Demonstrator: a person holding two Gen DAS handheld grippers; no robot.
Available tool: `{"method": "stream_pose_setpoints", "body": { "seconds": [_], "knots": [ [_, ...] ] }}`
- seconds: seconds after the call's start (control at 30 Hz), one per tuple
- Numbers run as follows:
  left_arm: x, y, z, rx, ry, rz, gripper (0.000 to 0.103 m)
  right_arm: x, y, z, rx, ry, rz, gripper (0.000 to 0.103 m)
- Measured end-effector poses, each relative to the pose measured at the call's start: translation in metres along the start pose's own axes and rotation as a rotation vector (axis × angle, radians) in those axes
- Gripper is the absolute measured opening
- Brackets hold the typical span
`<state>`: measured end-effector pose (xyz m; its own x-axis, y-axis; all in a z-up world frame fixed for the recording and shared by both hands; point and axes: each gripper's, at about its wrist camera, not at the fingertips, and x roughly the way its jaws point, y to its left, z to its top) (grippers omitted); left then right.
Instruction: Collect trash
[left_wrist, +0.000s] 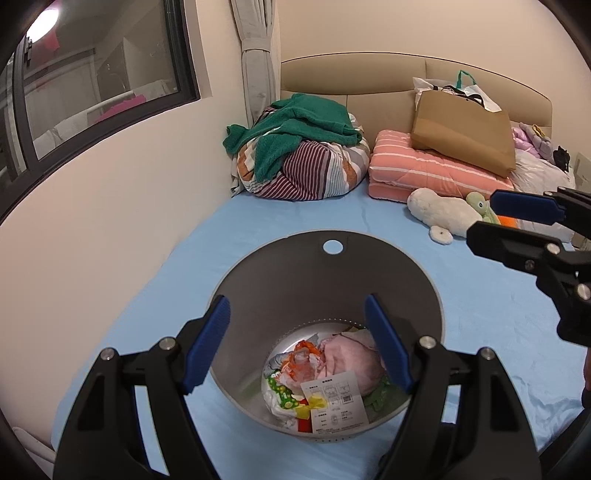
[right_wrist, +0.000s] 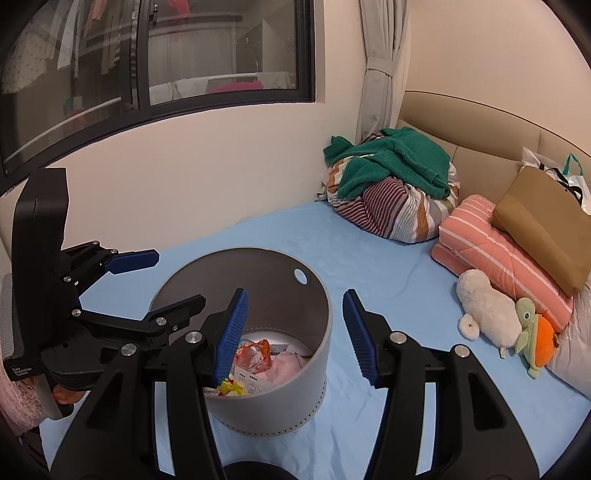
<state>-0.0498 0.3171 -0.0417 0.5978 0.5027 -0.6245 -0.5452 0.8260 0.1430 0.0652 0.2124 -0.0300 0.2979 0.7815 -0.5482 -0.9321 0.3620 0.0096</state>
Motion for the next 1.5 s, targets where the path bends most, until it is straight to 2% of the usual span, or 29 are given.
{"method": "stream_pose_setpoints", "body": {
  "seconds": [0.3, 0.4, 0.57, 0.77, 0.97, 1.5],
  "knots": [
    [0.007, -0.047, -0.008, 0.065, 0.020, -0.055, 0.076, -0.026, -0.034, -0.046, 0.072, 0.030, -0.140, 0.057],
    [0.009, -0.071, -0.011, 0.092, 0.025, -0.092, 0.076, -0.039, -0.050, -0.066, 0.103, 0.036, -0.214, 0.060],
    [0.011, -0.115, -0.018, 0.142, 0.034, -0.155, 0.076, -0.062, -0.081, -0.103, 0.216, 0.064, -0.257, 0.064],
    [0.011, -0.165, -0.027, 0.177, 0.052, -0.233, 0.076, -0.100, -0.119, -0.148, 0.335, 0.069, -0.360, 0.068],
    [0.010, -0.217, -0.041, 0.208, 0.075, -0.293, 0.076, -0.135, -0.149, -0.191, 0.390, 0.083, -0.477, 0.071],
    [0.007, -0.334, -0.067, 0.313, 0.121, -0.392, 0.076, -0.201, -0.209, -0.287, 0.570, 0.128, -0.594, 0.071]
  ]
}}
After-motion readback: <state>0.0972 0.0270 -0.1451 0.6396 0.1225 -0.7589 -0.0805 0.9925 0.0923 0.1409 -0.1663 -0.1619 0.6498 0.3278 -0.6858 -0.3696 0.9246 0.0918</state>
